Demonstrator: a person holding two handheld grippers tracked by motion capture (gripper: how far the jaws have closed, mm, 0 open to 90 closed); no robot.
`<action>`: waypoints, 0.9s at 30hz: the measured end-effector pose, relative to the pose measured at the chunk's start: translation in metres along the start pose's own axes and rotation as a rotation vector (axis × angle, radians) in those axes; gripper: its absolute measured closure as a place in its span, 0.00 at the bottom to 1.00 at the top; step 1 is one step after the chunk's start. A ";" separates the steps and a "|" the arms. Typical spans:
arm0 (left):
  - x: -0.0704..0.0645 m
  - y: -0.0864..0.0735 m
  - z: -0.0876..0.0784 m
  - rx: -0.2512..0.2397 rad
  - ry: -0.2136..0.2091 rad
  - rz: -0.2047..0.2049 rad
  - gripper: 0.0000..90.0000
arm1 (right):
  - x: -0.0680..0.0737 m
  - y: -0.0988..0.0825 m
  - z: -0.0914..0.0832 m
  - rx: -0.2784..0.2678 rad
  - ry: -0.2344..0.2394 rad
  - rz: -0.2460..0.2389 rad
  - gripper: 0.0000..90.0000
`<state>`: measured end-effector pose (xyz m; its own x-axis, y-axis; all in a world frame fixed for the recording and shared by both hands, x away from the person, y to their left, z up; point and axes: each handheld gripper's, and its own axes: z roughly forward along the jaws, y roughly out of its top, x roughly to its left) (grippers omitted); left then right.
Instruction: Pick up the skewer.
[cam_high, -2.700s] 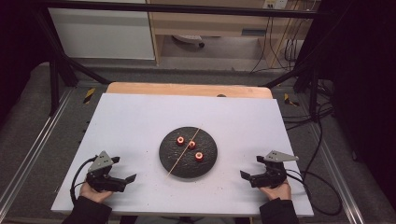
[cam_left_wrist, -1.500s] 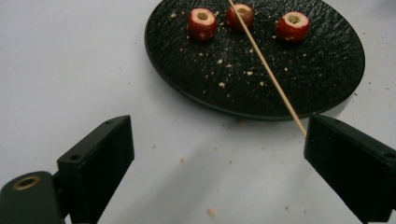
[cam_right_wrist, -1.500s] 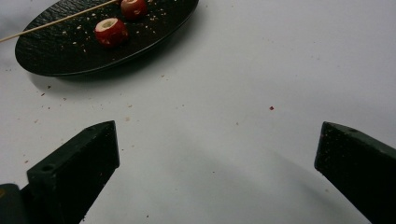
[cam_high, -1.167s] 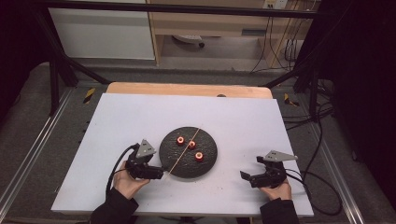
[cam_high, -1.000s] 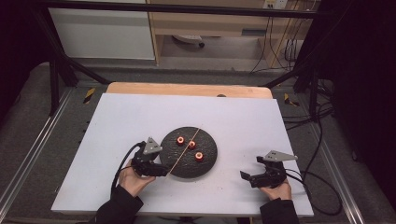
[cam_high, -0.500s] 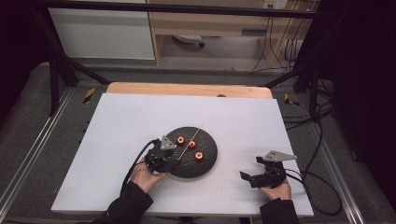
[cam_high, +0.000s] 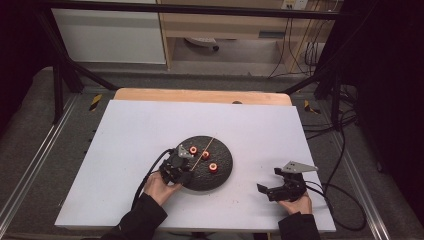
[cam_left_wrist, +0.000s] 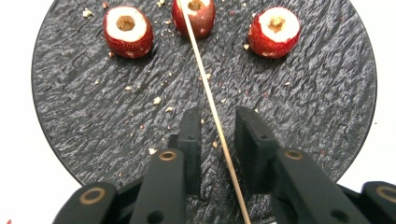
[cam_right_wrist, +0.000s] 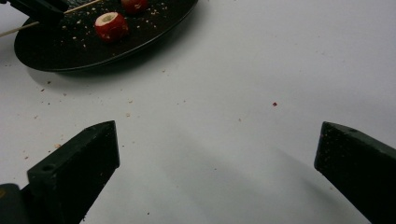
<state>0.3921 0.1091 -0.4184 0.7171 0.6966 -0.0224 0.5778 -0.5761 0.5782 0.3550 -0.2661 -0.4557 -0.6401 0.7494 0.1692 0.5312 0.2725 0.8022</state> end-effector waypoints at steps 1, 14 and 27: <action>-0.001 0.000 0.000 0.008 0.005 0.001 0.81 | 0.000 0.000 0.000 0.000 0.000 0.000 0.01; -0.003 0.002 0.004 0.038 0.030 -0.022 0.97 | 0.000 0.000 0.000 0.003 0.003 0.002 0.01; 0.003 -0.006 -0.011 -0.050 0.021 -0.040 0.98 | 0.001 0.000 -0.001 0.005 -0.002 0.006 0.01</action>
<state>0.3868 0.1191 -0.4130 0.6854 0.7276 -0.0290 0.5847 -0.5261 0.6175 0.3541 -0.2662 -0.4551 -0.6355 0.7525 0.1729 0.5379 0.2708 0.7983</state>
